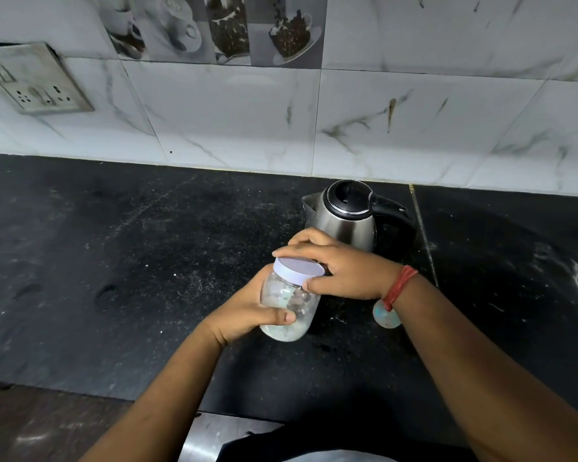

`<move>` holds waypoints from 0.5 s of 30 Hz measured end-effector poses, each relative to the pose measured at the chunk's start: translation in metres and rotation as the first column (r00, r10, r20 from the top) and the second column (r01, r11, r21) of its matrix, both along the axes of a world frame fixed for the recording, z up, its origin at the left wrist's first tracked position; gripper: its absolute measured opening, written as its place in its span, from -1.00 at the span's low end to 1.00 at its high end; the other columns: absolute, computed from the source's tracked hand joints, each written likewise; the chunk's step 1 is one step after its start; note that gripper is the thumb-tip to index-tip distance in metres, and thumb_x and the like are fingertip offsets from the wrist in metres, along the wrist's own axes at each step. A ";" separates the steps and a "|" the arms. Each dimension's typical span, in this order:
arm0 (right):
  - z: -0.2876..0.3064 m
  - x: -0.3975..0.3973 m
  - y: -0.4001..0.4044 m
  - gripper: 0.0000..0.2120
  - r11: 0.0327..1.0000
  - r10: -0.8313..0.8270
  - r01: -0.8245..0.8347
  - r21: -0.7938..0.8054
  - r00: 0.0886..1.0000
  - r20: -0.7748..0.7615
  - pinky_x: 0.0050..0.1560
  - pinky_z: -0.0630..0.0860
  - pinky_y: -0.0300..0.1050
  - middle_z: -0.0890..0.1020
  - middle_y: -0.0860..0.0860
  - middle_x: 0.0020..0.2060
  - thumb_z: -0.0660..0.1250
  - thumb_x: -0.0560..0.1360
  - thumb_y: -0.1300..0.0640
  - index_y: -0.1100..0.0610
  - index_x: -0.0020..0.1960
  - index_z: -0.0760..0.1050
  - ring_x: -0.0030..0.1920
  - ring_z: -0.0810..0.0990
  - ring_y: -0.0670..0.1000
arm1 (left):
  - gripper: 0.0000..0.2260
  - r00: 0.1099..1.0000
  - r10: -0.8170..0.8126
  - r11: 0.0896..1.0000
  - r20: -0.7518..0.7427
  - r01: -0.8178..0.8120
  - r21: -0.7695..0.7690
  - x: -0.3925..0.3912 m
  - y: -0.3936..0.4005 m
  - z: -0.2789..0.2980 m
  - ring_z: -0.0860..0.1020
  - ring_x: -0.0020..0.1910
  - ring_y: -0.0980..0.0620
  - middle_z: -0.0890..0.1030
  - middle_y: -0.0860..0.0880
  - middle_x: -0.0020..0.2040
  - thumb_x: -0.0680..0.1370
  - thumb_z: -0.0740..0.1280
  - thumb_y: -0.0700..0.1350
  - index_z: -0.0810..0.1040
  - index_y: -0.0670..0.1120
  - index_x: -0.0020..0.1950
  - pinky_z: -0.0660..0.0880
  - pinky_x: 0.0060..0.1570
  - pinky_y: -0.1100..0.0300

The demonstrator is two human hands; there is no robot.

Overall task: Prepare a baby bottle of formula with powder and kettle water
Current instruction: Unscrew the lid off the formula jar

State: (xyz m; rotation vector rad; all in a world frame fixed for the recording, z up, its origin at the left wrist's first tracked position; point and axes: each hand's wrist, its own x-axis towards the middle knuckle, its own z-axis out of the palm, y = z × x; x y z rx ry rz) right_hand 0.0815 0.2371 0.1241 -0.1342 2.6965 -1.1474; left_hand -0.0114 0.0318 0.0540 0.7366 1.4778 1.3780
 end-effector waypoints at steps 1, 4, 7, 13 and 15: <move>0.002 0.001 0.001 -0.35 1.000 0.021 -0.021 -0.015 1.000 0.014 0.49 0.28 -0.14 0.36 -0.09 0.35 0.31 0.42 0.15 -0.13 0.50 0.39 0.42 0.35 -0.13 | -0.16 1.000 0.008 1.000 -0.010 -0.008 -0.008 -0.001 0.000 -0.002 0.56 0.29 -0.09 0.52 -0.25 0.37 0.32 0.58 -0.15 0.27 -0.12 0.53 0.54 0.22 0.05; 0.003 0.005 -0.001 -0.40 0.992 0.004 -0.006 -0.130 1.000 -0.012 0.48 0.27 -0.21 0.41 -0.06 0.36 0.31 0.42 0.24 -0.03 0.45 0.45 0.43 0.37 -0.13 | -0.13 0.999 0.017 0.999 -0.043 -0.018 -0.026 0.000 0.000 -0.007 0.57 0.30 -0.05 0.50 -0.24 0.39 0.29 0.61 -0.12 0.27 -0.07 0.53 0.55 0.20 0.05; -0.001 0.004 -0.008 -0.55 0.983 -0.181 0.179 -0.030 0.981 -0.065 0.42 0.38 -0.07 0.43 -0.13 0.32 0.38 0.55 -0.06 -0.04 0.42 0.45 0.32 0.44 -0.17 | -0.12 0.997 0.035 0.998 -0.072 -0.038 -0.041 0.001 0.001 -0.009 0.59 0.27 0.02 0.52 -0.18 0.36 0.27 0.62 -0.07 0.28 -0.02 0.51 0.57 0.18 0.10; -0.004 0.004 -0.020 -0.33 0.928 -0.255 0.244 0.280 0.967 0.001 0.32 0.43 -0.01 0.40 -0.13 0.32 0.29 0.45 -0.39 -0.08 0.46 0.37 0.31 0.44 -0.07 | -0.13 0.996 0.056 0.997 -0.074 -0.060 -0.041 0.001 0.003 -0.011 0.60 0.28 0.02 0.54 -0.11 0.35 0.27 0.63 -0.07 0.28 0.02 0.50 0.57 0.19 0.11; -0.007 0.004 -0.020 -0.39 0.959 -0.232 0.226 0.170 0.972 0.021 0.40 0.36 -0.05 0.38 -0.09 0.36 0.40 0.51 -0.13 -0.03 0.50 0.33 0.37 0.40 -0.06 | -0.13 0.995 0.059 0.997 -0.080 -0.063 -0.042 0.001 0.003 -0.011 0.60 0.28 0.04 0.53 -0.11 0.36 0.26 0.63 -0.06 0.29 0.02 0.49 0.57 0.19 0.11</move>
